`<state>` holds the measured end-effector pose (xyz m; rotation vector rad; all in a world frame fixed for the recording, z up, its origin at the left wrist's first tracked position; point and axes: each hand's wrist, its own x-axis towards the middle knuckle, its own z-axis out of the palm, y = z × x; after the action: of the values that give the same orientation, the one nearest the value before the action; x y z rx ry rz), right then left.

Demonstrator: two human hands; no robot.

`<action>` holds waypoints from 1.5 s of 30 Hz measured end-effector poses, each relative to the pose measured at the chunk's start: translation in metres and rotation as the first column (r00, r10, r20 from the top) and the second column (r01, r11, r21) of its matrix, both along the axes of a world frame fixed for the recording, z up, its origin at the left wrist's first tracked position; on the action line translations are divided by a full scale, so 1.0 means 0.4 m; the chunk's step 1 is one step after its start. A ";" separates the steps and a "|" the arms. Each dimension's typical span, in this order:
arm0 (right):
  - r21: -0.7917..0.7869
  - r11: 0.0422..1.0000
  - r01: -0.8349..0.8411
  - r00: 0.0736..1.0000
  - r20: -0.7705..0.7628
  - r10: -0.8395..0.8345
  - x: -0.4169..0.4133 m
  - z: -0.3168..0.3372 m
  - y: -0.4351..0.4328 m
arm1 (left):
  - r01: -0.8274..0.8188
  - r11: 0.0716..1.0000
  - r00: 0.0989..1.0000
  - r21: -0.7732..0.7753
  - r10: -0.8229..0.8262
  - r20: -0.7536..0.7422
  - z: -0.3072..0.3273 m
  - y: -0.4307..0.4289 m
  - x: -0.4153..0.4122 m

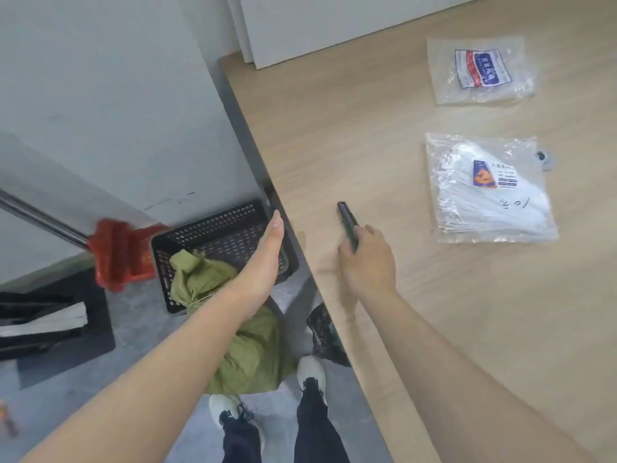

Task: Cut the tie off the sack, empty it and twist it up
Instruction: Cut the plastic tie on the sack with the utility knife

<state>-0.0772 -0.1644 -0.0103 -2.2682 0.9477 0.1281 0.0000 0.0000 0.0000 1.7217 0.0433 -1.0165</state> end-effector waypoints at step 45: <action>0.793 0.569 0.216 0.892 0.076 -0.445 0.063 -0.126 0.741 | -0.278 0.960 0.955 -0.025 0.279 0.102 -0.054 0.756 0.026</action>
<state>-0.0520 0.1320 -0.0605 -1.2325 0.9203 0.0363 0.0103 0.3022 -0.0215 1.7000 0.2080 -0.7161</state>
